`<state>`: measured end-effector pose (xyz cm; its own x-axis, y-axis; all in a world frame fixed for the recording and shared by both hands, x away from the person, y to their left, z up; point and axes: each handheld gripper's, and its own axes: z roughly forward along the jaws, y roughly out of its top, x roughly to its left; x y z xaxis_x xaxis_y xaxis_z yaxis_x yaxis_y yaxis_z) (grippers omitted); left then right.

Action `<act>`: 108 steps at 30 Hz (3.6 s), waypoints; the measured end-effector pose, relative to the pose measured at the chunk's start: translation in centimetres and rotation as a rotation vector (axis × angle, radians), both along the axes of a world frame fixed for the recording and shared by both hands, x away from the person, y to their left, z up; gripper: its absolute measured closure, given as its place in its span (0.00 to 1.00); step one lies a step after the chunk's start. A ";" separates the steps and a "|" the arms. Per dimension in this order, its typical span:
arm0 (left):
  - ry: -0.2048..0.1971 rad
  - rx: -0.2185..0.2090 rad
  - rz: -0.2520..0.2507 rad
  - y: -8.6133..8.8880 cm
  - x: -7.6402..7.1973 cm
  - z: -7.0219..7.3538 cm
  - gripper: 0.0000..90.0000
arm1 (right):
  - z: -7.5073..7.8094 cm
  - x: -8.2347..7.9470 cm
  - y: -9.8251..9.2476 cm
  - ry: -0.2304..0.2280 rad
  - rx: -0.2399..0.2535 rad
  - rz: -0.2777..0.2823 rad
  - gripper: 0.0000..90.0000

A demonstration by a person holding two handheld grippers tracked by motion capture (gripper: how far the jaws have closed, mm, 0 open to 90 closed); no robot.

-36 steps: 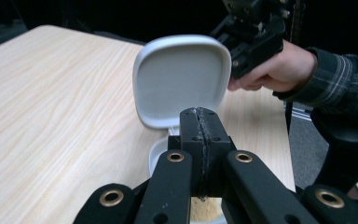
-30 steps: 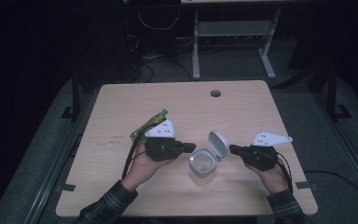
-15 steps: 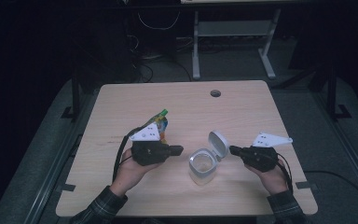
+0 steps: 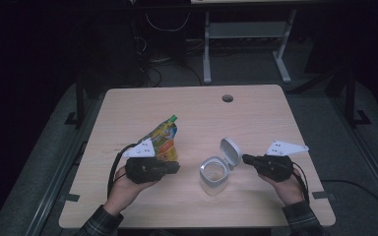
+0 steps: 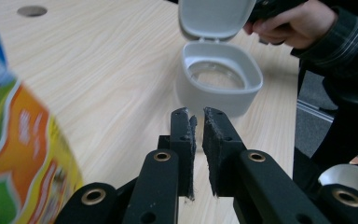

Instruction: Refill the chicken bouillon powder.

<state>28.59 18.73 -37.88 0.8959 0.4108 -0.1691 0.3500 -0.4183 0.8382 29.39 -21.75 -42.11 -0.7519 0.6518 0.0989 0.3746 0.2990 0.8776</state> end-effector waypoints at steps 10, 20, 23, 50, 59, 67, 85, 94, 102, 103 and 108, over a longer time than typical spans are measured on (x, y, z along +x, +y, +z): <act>0.007 0.009 0.054 2.9 -0.7 -0.5 0.90 | -0.1 0.0 0.0 -0.001 -0.005 -0.002 0.98; 0.003 -0.004 0.109 5.9 -0.7 -0.1 0.89 | -0.1 0.0 0.1 -0.001 -0.008 -0.007 0.97; 0.004 0.009 0.133 6.9 -0.7 -0.1 0.89 | -0.1 0.0 0.0 -0.004 -0.009 -0.011 0.96; -0.039 0.029 0.177 7.9 2.5 1.4 0.55 | -0.4 0.1 0.0 0.001 -0.015 -0.018 0.96; -0.048 0.042 0.161 6.7 3.9 1.2 0.57 | -0.4 0.1 -0.2 0.002 -0.014 -0.023 0.96; -0.059 0.065 0.155 5.9 4.5 0.6 0.62 | -0.4 0.1 -0.3 0.003 -0.004 -0.025 0.96; -0.047 0.066 0.132 5.7 5.3 0.4 1.00 | -0.4 0.1 -0.3 0.005 -0.006 -0.028 0.96; -0.042 0.067 0.123 5.9 5.8 0.5 1.00 | -0.5 0.1 -0.3 0.010 -0.008 -0.031 0.93; -0.035 0.070 0.113 6.0 6.3 1.3 1.00 | -0.5 -0.3 -0.2 0.006 -0.007 -0.024 0.91; -0.037 0.072 0.115 5.9 6.3 1.5 1.00 | -0.5 -0.4 -0.2 0.008 -0.007 -0.027 0.92; -0.051 0.053 0.108 5.7 6.3 2.6 1.00 | -0.4 -1.2 -0.4 0.008 -0.017 -0.030 1.00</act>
<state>34.88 24.42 -35.29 0.8530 0.5122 -0.1001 0.3531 -0.4252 0.8334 28.23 -22.15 -42.52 -0.7315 0.6754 0.0934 0.3904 0.3026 0.8695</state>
